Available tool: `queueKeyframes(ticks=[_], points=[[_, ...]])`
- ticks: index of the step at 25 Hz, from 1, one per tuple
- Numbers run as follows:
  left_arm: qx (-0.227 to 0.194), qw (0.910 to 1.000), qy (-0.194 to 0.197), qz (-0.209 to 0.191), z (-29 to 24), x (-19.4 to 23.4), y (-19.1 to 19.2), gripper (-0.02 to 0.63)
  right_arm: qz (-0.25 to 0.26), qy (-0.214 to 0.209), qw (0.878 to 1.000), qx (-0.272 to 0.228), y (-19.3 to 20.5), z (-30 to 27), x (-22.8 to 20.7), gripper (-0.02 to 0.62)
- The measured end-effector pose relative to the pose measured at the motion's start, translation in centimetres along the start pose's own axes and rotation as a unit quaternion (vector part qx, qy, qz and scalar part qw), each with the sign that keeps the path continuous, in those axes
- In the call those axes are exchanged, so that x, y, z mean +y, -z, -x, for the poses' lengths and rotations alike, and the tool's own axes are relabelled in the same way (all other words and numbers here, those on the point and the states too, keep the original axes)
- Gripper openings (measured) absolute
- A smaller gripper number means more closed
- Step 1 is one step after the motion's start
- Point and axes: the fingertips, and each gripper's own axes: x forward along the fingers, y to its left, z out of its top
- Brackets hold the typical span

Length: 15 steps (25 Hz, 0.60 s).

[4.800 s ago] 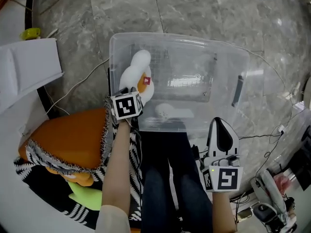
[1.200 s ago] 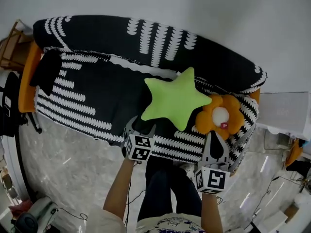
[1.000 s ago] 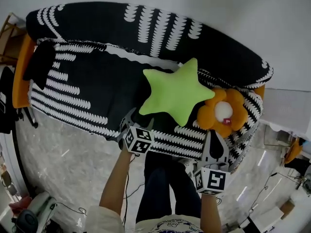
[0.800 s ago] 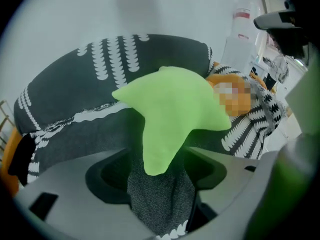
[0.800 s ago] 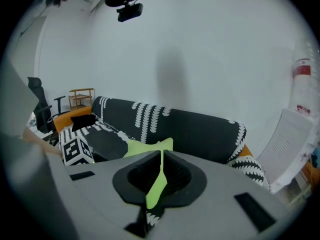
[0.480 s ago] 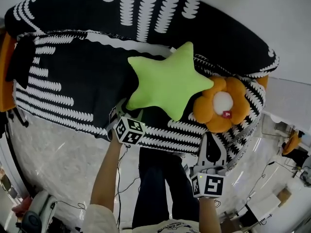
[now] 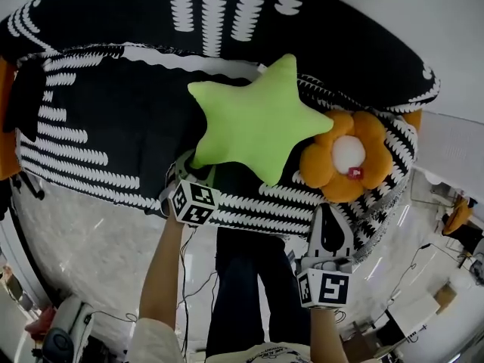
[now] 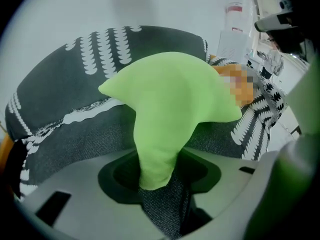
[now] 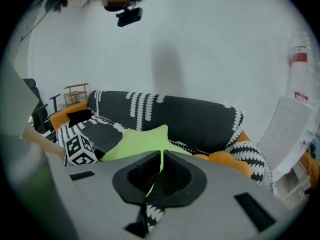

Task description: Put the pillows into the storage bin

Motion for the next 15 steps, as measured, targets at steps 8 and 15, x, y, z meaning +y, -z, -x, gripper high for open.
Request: queueKeyframes(ticks=[8,15], points=[[-0.009,0.9998,0.019,0.002,2.1,-1.6,-1.4,0.141,-0.014,0.009,1.0,-0.003,0.1,0.4,-0.1,0.026],[-0.031,0.9963,0.055,0.058,6.8,-4.6,-3.7,0.13,-0.039,0.021,0.998,-0.034,-0.8,2.0,-0.5,0.026]])
